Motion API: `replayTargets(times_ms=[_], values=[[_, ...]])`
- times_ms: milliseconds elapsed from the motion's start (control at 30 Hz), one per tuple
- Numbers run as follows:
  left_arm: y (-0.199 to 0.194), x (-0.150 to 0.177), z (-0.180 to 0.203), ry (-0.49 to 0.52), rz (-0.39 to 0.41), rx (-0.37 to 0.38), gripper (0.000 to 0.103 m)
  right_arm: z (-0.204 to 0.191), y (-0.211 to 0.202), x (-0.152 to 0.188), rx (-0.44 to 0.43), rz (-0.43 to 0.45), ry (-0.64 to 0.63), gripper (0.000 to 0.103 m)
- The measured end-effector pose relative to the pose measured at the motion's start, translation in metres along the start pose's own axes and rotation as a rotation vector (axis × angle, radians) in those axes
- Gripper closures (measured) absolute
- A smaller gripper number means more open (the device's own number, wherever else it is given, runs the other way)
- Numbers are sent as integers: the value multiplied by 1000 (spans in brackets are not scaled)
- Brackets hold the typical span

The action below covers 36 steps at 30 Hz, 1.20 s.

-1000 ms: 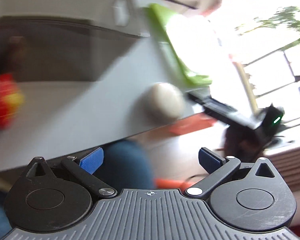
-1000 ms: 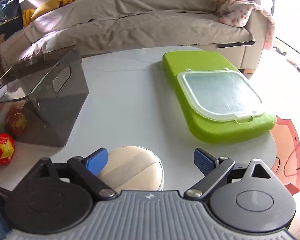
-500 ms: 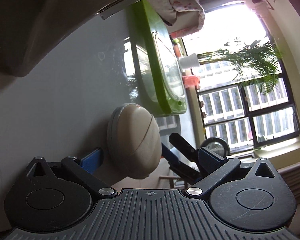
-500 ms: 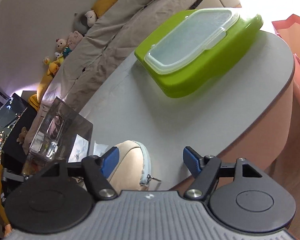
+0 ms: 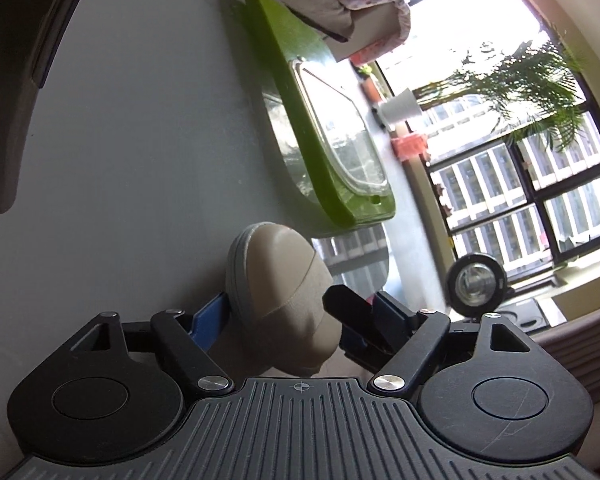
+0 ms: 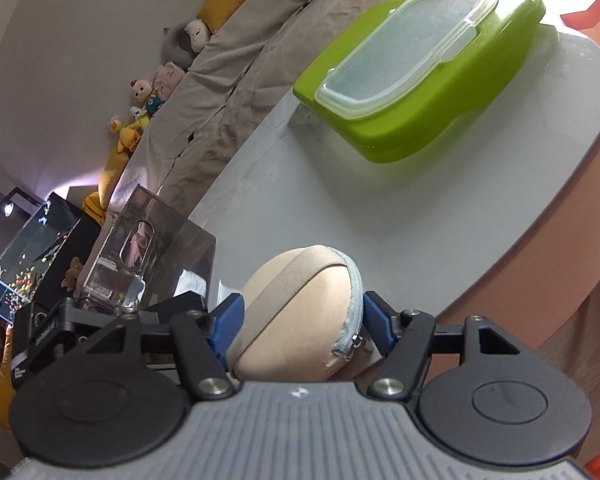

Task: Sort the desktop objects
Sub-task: 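Grasp beige round zip pouch with right gripper, then carry beige pouch over clear bin and open right gripper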

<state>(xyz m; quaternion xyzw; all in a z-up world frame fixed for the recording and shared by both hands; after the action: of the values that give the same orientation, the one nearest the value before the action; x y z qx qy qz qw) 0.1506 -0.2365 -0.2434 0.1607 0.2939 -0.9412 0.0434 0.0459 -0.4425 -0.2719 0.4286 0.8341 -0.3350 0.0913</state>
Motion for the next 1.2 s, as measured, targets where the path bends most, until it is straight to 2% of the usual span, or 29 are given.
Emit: replayTargets(times_ms=[133, 200, 300, 400, 467, 567, 667, 767, 833, 967, 1067, 1133, 1200], values=[[-8, -1, 10, 0, 7, 22, 20, 7, -6, 7, -36, 44, 95, 31], [-5, -2, 11, -9, 3, 24, 20, 14, -9, 9, -52, 69, 167, 36], [-1, -3, 7, -38, -8, 41, 17, 28, -15, 15, -73, 89, 317, 46], [7, -2, 1, -75, -41, 53, 15, 43, -18, 24, -120, 103, 480, 46], [12, 1, -4, -88, -58, 42, 14, 53, -18, 32, -140, 111, 563, 41], [22, 6, -9, -99, -80, 29, 11, 65, -11, 44, -111, 121, 596, 26], [27, 8, -12, -101, -92, 18, 10, 66, -3, 47, -147, 142, 588, 25], [24, 9, -12, -97, -89, 17, 10, 59, -4, 44, -205, 171, 560, 54], [22, 9, -11, -88, -86, 17, 10, 53, -12, 41, -174, 177, 518, 60], [2, 11, 18, 1, -56, 30, 10, 20, -32, 27, -132, 168, 406, 62], [-36, 1, 53, 105, 1, 38, 10, -26, -53, 5, -143, 172, 279, 62], [-69, -12, 73, 195, 49, -7, 10, -63, -60, -12, -174, 158, 193, 62], [-106, -26, 87, 292, 105, -84, 10, -104, -57, -32, -200, 131, 104, 62]])
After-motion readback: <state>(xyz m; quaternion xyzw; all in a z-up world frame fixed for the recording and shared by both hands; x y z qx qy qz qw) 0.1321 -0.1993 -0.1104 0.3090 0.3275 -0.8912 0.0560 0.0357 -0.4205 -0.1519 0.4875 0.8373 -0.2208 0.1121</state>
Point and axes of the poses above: each gripper's, at about its wrist camera, not at the fingertips, and y roughly the way its jaws point, z to its right, x to its underside, the point moved 7 cm from there along y, roughly the way its jaws point
